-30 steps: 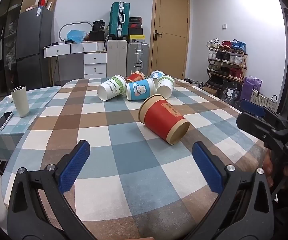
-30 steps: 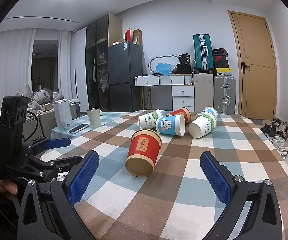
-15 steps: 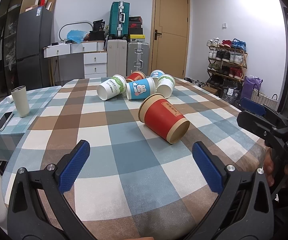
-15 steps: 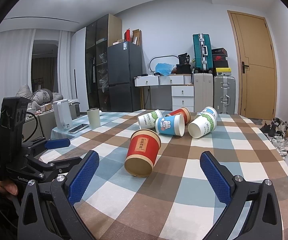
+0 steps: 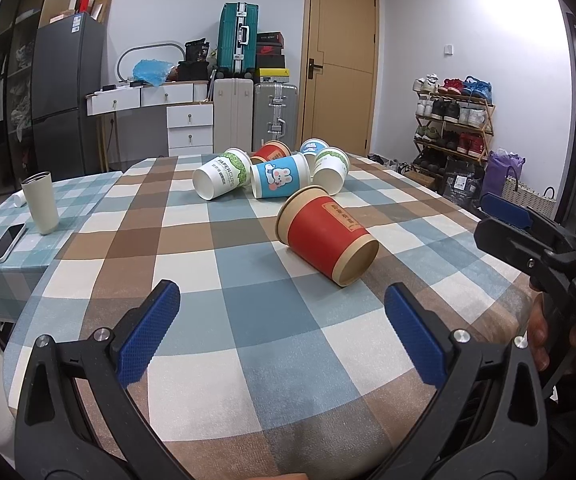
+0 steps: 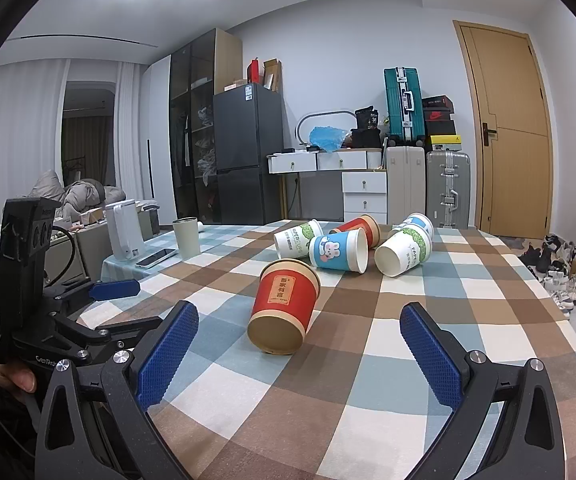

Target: Flip cup upright

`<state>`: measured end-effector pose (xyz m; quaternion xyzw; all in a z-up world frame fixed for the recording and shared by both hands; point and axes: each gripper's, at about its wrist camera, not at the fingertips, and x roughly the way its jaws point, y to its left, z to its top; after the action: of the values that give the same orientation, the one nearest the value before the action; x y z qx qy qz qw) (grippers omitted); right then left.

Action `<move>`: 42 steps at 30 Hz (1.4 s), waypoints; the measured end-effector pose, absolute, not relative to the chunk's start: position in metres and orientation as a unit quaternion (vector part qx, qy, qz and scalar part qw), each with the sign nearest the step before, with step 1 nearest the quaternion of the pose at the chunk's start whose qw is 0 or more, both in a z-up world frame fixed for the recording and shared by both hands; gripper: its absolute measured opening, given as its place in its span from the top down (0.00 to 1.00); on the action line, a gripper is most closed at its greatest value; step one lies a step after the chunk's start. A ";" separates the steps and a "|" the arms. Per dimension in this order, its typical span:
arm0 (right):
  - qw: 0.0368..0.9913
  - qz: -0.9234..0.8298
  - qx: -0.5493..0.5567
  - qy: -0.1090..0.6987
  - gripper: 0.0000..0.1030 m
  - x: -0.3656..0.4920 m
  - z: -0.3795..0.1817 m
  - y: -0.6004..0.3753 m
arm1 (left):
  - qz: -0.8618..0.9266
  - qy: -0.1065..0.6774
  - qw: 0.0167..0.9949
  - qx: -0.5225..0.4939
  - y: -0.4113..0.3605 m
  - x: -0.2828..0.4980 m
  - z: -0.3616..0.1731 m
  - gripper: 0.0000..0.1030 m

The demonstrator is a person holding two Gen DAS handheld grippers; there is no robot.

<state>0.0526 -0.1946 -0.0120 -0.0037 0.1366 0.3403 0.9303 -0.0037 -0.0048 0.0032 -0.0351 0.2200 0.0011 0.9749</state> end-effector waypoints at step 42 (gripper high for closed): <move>0.938 0.300 -0.023 0.175 0.00 0.073 -0.014 -0.214 | 0.018 0.252 0.967 -0.026 -0.024 0.034 0.024 0.01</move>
<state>0.0733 -0.2144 -0.0138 -0.0235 0.1748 0.2997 0.9376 0.0336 -0.0245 0.0236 -0.0257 0.2524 0.0176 0.9671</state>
